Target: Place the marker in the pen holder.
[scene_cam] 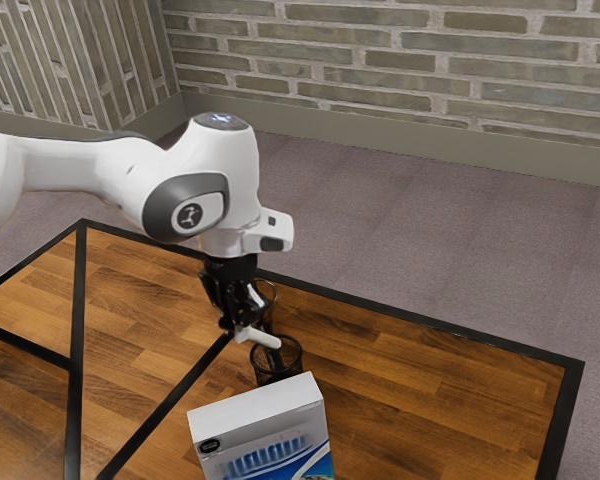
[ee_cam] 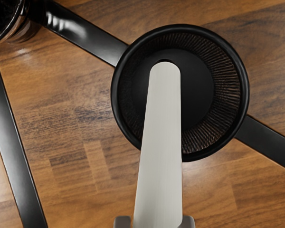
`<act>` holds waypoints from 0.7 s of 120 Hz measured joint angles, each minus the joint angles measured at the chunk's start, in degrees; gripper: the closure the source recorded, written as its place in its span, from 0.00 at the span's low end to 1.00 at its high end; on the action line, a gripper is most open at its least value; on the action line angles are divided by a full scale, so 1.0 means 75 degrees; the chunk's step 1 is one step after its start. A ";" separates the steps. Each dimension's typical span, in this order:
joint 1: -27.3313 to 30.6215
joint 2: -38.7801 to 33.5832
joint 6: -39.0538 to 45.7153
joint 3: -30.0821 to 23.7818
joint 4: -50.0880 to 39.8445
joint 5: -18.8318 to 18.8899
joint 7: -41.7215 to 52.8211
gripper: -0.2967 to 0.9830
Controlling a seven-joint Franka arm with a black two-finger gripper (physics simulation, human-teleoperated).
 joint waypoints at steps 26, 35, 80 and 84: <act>0.0062 0.0085 0.0004 -0.0096 0.0010 0.0002 -0.0162 0.85; 0.0062 0.0153 0.0004 -0.0133 0.0010 -0.0002 -0.0217 0.85; 0.0061 -0.0609 -0.1644 0.0407 0.3251 -0.0098 -0.0124 0.41; 0.0548 -0.0649 -0.2117 0.0513 0.4192 -0.0074 -0.0045 0.38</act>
